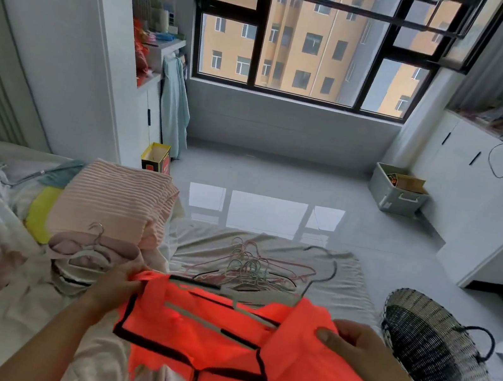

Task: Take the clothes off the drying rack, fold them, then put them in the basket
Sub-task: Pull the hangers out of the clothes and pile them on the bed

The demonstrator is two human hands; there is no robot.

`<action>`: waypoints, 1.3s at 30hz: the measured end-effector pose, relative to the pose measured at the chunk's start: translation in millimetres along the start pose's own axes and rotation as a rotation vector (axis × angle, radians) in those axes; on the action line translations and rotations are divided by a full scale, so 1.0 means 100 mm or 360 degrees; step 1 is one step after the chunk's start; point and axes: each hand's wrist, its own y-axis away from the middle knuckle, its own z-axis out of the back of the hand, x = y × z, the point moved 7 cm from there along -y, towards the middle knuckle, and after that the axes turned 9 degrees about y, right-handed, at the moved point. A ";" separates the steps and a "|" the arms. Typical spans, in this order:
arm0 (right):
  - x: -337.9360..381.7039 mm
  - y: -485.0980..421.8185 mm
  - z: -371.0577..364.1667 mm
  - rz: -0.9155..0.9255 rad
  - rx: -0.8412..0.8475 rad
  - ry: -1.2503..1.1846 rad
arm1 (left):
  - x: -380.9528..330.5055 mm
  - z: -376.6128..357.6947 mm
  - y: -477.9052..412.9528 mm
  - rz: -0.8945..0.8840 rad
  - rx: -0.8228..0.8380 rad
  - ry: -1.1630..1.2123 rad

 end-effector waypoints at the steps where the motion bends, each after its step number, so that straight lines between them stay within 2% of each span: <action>1: 0.00 0.01 0.06 -0.0020 -0.0079 -0.0046 | 0.04 -0.04 0.03 0.0057 0.0084 0.0235; 2: 0.00 0.04 0.11 -0.0035 -0.0150 -0.0057 | 0.10 -0.09 0.04 0.0101 0.0144 0.0446; 4: 0.02 0.07 0.14 -0.0043 -0.0216 -0.0064 | 0.16 -0.13 0.04 0.0114 0.0106 0.0617; 7: 0.07 0.13 0.09 -0.0038 -0.0195 -0.0052 | 0.13 -0.03 0.00 0.0031 -0.0224 0.0550; 10: 0.10 0.20 0.09 0.0008 -0.0163 -0.0016 | 0.01 0.02 0.09 -0.0044 -0.0354 0.0569; 12: 0.09 0.28 0.14 0.0018 -0.0207 -0.0030 | -0.10 -0.08 0.27 -0.0035 -0.0251 0.0822; 14: 0.06 0.41 0.22 0.0006 -0.0269 -0.0078 | -0.21 -0.30 0.51 -0.0019 0.0015 0.1140; 17: -0.02 0.64 0.39 -0.0025 -0.0371 -0.0136 | -0.41 -0.61 1.00 -0.0023 0.0276 0.1343; 18: -0.06 0.74 0.44 -0.0017 -0.0387 -0.0168 | -0.51 -0.72 1.16 -0.0102 0.0313 0.1328; 20: -0.10 0.93 0.57 0.0021 -0.0434 -0.0211 | -0.73 -0.97 1.49 -0.0256 0.0313 0.1059; 24: -0.08 1.32 0.82 0.0156 -0.0440 -0.0294 | -1.15 -1.90 2.12 -0.0368 0.0505 0.0688; 26: -0.12 1.51 0.90 0.0179 -0.0342 -0.0291 | -1.34 -2.35 2.38 -0.0406 0.0489 0.0766; 29: -0.17 1.84 1.06 0.0164 -0.0262 -0.0275 | -1.51 -2.73 2.65 -0.0381 0.0297 0.0958; 33: -0.12 2.13 1.40 0.0214 -0.0359 -0.0168 | -1.79 -2.91 3.03 -0.0406 0.0229 0.0957; 39: 0.48 2.41 1.80 0.0634 -0.0493 0.0016 | -2.57 -2.75 3.50 -0.0702 0.0112 0.0997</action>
